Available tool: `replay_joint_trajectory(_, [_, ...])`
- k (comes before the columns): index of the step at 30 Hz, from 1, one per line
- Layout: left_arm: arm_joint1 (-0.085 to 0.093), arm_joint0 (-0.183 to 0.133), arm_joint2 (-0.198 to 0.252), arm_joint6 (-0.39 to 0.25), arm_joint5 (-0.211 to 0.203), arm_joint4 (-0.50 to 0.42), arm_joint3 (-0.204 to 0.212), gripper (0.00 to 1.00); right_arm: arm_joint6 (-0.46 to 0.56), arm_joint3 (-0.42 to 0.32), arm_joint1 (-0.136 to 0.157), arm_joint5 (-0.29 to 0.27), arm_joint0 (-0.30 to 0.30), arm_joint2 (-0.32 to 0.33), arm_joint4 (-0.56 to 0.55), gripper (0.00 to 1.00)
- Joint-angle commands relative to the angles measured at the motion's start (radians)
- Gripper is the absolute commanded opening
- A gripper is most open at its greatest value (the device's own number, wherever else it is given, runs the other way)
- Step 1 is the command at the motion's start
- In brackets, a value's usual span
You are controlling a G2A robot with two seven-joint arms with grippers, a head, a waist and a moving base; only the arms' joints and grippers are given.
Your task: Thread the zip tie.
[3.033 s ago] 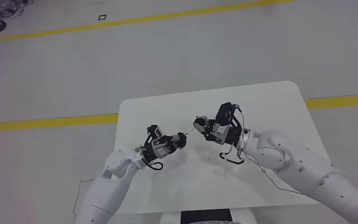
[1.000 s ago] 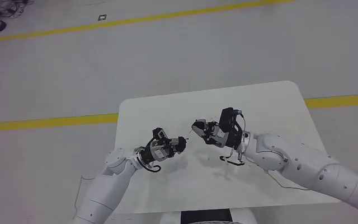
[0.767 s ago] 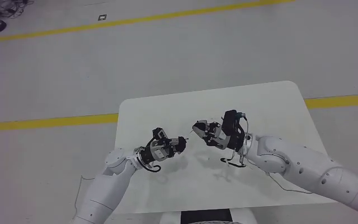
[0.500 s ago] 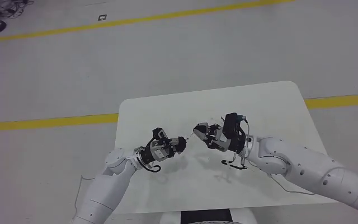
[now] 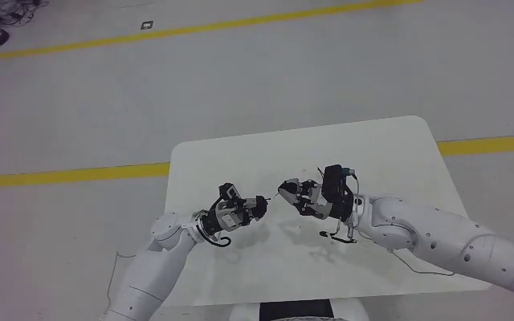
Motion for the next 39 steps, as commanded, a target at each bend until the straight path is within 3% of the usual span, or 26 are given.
replay_joint_trajectory(1, [0.000,0.000,0.000,0.000,0.000,0.000,0.000,0.00,-0.009,0.004,0.000,0.000,0.016,-0.019,0.001,0.00])
replay_joint_trajectory(4, [0.000,0.000,0.000,0.000,0.000,0.000,0.000,0.00,-0.024,0.008,0.000,0.000,0.035,-0.040,0.005,0.00])
replay_joint_trajectory(39, [0.000,0.000,0.000,0.000,0.000,0.000,0.000,0.00,-0.008,0.020,-0.019,0.000,0.034,-0.040,0.012,0.00])
